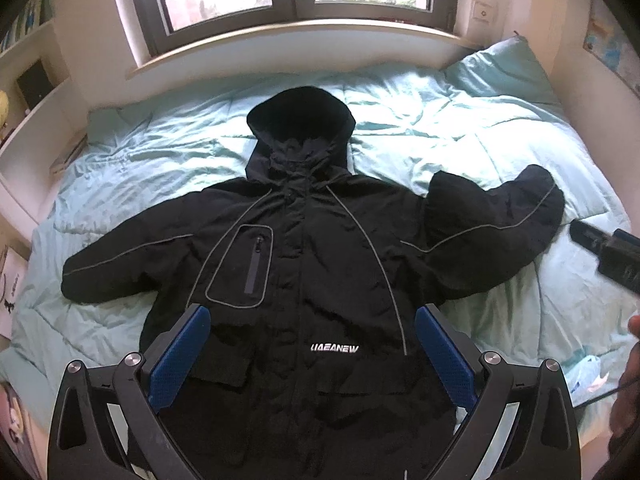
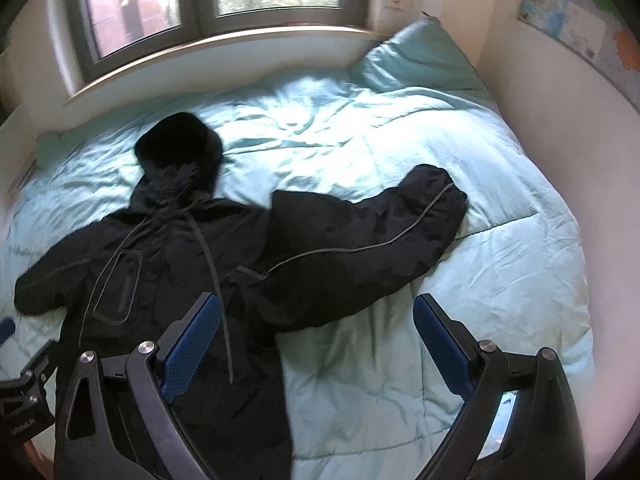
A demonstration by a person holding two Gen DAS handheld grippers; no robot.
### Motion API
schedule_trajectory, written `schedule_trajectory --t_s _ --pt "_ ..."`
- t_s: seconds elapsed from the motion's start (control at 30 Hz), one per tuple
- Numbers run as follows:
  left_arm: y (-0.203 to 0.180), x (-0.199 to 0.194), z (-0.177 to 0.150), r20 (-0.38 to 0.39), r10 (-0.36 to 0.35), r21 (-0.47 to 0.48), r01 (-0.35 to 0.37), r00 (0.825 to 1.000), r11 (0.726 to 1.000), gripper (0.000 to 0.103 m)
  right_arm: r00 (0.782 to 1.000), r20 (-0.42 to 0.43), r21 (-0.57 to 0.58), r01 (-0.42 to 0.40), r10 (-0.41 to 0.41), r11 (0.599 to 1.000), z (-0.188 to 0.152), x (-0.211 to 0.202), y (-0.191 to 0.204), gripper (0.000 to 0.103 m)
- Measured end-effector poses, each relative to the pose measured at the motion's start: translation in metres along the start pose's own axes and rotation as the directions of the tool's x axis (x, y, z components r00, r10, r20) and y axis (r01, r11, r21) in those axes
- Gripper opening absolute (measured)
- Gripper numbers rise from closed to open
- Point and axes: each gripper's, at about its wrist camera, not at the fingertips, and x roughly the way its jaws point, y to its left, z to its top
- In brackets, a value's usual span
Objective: Fold large clothes
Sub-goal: 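Lower the right tool onto the jacket sleeve cuff and close it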
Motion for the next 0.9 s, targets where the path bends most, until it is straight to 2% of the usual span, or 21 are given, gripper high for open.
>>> schedule_trajectory --t_s 0.07,0.13,0.4,0.5,0.6,0.77,0.9 --pt "-0.006 0.017 0.007 -0.023 -0.003 -0.002 0.003 1.0 1.0 0.102 0.999 0.007 0.04 -0.041 0.041 0.998 0.007 0.011 -0.019 0.098" --pt "-0.012 0.035 0.014 -0.037 -0.01 0.003 0.01 0.999 1.0 0.102 0.999 0.012 0.087 -0.047 0.046 0.995 0.015 0.025 -0.04 0.098" --pt "-0.067 0.116 0.054 -0.064 -0.056 0.098 0.062 0.996 0.993 0.102 1.0 -0.021 0.193 0.018 -0.015 0.981 0.053 0.098 -0.124 0.093" --pt "-0.088 0.145 0.066 -0.086 -0.08 0.127 0.091 0.993 0.988 0.102 0.998 -0.023 0.198 0.06 -0.057 0.978 0.065 0.128 -0.156 0.091" --pt "-0.112 0.174 0.077 -0.083 -0.104 0.171 0.117 0.991 0.978 0.102 0.998 -0.038 0.201 0.051 -0.045 0.978 0.075 0.158 -0.182 0.09" --pt "-0.145 0.227 0.09 -0.143 -0.149 0.203 0.177 0.978 0.963 0.102 0.994 -0.1 0.231 0.063 -0.041 0.971 0.085 0.209 -0.209 0.09" --pt "-0.159 0.249 0.093 -0.183 -0.161 0.205 0.198 0.97 0.959 0.102 0.991 -0.126 0.247 0.078 -0.048 0.966 0.094 0.246 -0.219 0.09"
